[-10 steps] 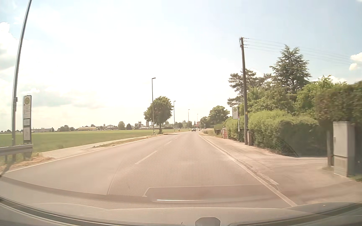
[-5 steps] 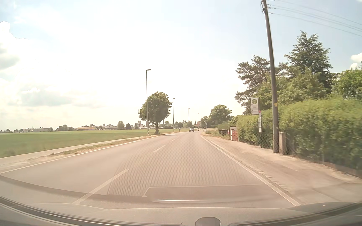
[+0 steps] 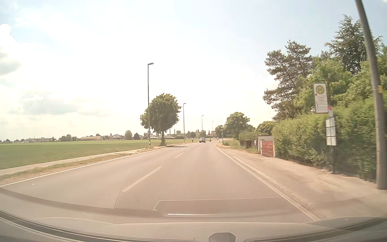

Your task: Follow the waypoints while adhering to traffic rules and regulations

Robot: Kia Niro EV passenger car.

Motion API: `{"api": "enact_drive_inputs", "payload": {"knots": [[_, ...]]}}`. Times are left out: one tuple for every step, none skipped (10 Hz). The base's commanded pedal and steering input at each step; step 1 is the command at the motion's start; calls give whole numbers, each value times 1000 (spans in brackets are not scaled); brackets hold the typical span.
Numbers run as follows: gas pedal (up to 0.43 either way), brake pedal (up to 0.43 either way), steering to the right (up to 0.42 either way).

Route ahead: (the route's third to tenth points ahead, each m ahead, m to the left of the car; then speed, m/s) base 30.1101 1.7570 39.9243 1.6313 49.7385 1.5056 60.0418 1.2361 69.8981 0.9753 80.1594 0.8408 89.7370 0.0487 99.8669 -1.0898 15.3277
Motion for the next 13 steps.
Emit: {"api": "enact_drive_inputs", "payload": {"knots": [[197,0,-4],[197,0,-4],[197,0,-4],[197,0,-4],[197,0,-4],[197,0,-3],[197,0,-3],[197,0,-4],[197,0,-3],[197,0,-3],[197,0,-2],[197,0,-2],[197,0,0]]}}
